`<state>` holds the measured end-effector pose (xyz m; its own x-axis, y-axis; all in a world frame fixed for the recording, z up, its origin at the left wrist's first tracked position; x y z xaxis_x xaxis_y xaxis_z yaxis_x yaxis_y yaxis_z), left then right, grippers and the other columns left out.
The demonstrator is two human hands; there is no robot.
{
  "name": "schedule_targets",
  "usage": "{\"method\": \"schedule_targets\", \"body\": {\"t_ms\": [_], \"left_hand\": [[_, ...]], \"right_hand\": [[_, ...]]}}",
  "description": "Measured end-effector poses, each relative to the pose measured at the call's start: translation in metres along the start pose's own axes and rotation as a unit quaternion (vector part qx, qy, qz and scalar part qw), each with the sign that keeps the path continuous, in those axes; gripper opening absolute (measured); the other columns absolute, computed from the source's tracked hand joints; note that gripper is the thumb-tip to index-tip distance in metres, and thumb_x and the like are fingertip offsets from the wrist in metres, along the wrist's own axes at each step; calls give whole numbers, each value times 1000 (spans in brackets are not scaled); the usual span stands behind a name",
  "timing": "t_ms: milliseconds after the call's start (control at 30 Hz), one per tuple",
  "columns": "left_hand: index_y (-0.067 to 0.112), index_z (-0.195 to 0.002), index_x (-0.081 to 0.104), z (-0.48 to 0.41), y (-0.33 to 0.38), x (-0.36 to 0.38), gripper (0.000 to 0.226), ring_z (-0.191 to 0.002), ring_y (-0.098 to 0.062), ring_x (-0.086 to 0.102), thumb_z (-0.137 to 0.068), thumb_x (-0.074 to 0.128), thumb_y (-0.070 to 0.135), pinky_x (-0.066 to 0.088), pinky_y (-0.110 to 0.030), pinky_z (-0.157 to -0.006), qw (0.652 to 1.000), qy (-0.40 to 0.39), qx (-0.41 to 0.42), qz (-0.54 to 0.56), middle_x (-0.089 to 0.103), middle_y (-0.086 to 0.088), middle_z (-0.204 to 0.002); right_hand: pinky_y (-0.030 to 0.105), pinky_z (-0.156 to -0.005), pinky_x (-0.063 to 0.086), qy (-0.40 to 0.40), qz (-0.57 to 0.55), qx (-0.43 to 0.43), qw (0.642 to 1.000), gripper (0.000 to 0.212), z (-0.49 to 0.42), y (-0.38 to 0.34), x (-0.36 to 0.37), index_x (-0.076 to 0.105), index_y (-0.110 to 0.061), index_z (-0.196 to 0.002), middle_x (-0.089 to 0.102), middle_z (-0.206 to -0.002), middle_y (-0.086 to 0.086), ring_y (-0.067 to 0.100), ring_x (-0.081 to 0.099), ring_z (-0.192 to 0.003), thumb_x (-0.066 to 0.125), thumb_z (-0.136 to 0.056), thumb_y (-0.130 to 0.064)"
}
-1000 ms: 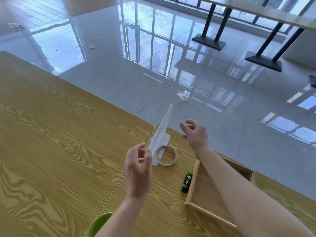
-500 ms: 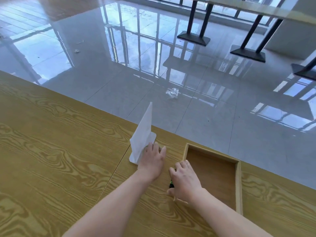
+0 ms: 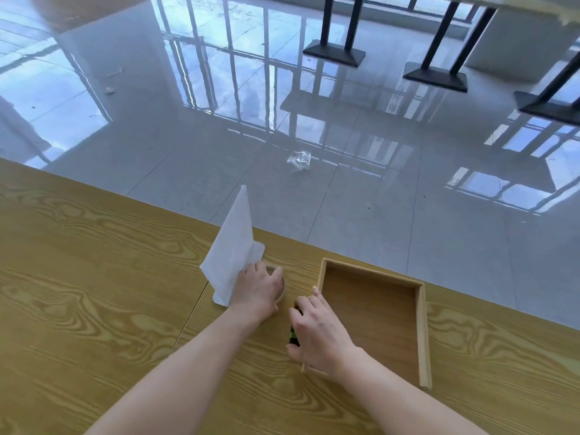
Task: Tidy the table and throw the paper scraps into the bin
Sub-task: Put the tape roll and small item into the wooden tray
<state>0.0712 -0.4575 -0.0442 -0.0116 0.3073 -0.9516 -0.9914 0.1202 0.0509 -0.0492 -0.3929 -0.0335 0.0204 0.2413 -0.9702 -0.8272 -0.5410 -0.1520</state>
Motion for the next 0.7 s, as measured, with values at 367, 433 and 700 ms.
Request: {"method": "schedule_targets", "body": {"t_ms": [367,433,700], "left_hand": [[35,-145,34,30,35,-23,82,-117,-24,44,-70,68,44,46,-33,-94,975,62,1,216,46,-5,-126],[35,-146,34,38,44,-21,83,-116,-23,44,-71,66,46,46,-33,-94,972,67,9,226,46,-3,-127],[38,-147,32,62,59,-12,82,-120,-18,39,-71,63,44,38,-24,-95,970,70,22,233,43,0,-133]], "right_hand": [[32,-106,40,55,-154,211,964,58,25,110,-12,55,-11,-130,48,-139,10,25,42,-129,76,-80,-31],[33,-109,37,47,-174,210,961,60,16,112,-8,53,-11,-133,45,-143,11,26,39,-133,76,-80,-28],[36,-113,38,97,-263,169,945,66,5,108,-6,54,-14,-136,42,-150,5,21,39,-140,81,-76,-16]]}}
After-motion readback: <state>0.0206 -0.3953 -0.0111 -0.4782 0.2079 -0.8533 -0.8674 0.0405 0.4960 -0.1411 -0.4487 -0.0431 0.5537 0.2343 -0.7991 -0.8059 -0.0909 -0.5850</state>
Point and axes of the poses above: each hand's wrist, its own z-axis away from the middle knuckle, its own x-axis out of the palm, y = z × x, the point moved 6 cm from there along -z, towards the middle knuckle
